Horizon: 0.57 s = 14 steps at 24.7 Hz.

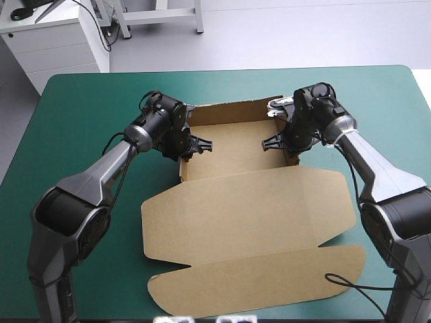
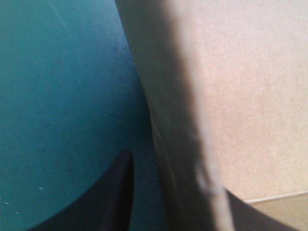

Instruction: Fold the box

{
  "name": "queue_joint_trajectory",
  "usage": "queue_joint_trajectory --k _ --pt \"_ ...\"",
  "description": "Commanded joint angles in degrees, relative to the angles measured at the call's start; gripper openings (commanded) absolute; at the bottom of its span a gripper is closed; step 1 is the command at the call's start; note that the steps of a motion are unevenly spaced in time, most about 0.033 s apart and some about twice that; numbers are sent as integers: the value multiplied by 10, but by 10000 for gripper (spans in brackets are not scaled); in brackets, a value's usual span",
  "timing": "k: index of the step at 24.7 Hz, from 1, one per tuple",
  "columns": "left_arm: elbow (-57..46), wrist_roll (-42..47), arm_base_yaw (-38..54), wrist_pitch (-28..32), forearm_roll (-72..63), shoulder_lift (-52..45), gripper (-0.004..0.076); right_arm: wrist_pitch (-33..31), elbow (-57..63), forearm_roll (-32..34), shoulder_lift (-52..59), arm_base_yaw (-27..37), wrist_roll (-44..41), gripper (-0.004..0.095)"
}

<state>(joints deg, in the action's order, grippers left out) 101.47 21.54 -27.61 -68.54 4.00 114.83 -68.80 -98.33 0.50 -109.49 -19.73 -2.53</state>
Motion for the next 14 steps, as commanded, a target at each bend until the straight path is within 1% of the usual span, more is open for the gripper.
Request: queue_joint_trajectory --k 1,2,4,6,7,8,9,11,14 --pt "13 -39 -5 -47 28 -25 167 16 -19 -12 34 -2 13 74" --pt "13 -39 -5 -51 26 -25 228 12 -19 -13 34 -2 13 126" --pt "13 -39 -5 -52 25 -25 324 11 -19 -13 34 -2 13 213" --pt "13 -39 -5 -52 25 -27 420 12 -19 -13 34 -2 13 337" --pt "14 -39 -5 -52 25 -27 454 15 -19 -13 34 -2 13 406" --pt "16 -36 -5 -52 25 -27 475 17 -19 -13 34 -2 13 476" --pt "22 -23 -5 -52 25 -27 484 21 -19 -13 34 -2 8 584" --pt "42 -3 -5 -52 24 -27 483 31 -19 -12 34 -2 4 729" --pt "77 -3 -5 -52 24 -27 483 58 -20 -12 34 -2 1 756"
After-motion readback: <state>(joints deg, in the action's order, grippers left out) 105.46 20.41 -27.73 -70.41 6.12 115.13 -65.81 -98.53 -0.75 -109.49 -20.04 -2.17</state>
